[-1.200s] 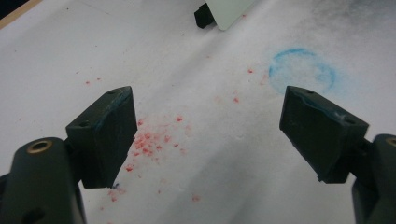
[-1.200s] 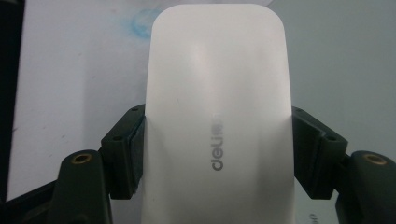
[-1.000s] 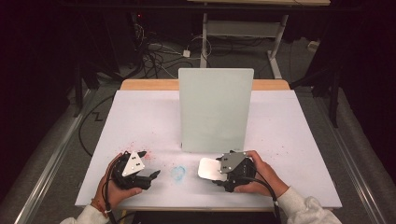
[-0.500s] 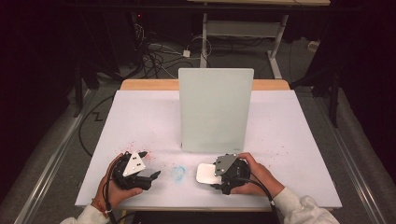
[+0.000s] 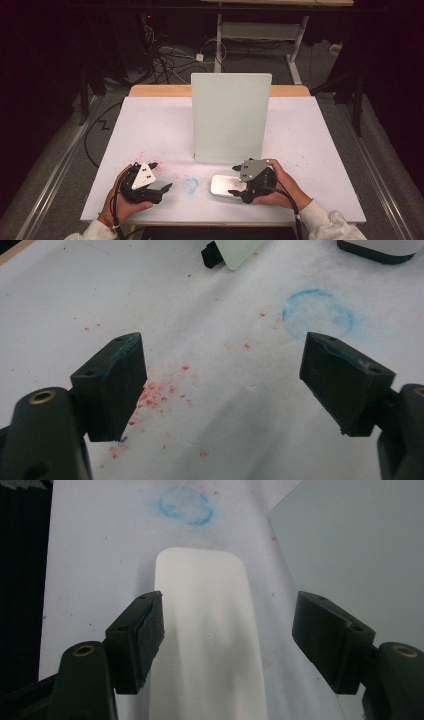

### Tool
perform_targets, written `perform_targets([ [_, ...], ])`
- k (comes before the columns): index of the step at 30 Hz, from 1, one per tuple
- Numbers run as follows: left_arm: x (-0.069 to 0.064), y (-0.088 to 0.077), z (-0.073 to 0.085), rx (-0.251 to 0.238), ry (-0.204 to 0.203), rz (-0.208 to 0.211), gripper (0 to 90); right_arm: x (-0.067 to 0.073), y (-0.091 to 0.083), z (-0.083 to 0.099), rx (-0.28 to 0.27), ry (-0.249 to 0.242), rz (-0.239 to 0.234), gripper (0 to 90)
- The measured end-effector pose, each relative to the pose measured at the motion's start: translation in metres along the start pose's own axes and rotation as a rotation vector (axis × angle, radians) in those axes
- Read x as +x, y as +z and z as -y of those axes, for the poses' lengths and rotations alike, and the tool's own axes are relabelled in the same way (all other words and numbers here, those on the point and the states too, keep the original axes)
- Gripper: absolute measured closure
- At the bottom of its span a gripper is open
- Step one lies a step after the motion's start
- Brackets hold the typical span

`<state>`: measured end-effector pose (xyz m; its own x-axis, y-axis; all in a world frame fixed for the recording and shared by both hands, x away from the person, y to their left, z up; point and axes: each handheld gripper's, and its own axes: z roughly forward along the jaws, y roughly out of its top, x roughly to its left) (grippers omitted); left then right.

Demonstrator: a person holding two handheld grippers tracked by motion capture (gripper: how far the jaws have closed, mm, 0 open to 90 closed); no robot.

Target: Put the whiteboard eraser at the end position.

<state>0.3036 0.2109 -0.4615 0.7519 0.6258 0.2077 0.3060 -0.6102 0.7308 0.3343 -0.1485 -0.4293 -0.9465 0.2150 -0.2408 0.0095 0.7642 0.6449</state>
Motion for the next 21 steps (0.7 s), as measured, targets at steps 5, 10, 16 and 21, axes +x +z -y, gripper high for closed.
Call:
perform_targets([
  [5, 0.000, 0.000, 0.000, -0.001, -0.002, 0.000, 18.3, -0.005, -0.008, 0.001, -0.016, 0.007, 0.071, 28.8],
  [10, 0.000, 0.000, 0.000, -0.002, -0.002, 0.000, 18.3, -0.011, -0.017, 0.003, -0.043, 0.031, 0.138, 27.1],
  [16, 0.000, -0.001, 0.000, -0.003, -0.004, -0.002, 18.3, -0.017, -0.028, 0.009, -0.067, 0.063, 0.216, 25.5],
  [21, 0.000, -0.001, 0.000, -0.003, -0.003, -0.001, 18.3, -0.021, -0.037, 0.015, -0.079, 0.084, 0.276, 24.7],
])
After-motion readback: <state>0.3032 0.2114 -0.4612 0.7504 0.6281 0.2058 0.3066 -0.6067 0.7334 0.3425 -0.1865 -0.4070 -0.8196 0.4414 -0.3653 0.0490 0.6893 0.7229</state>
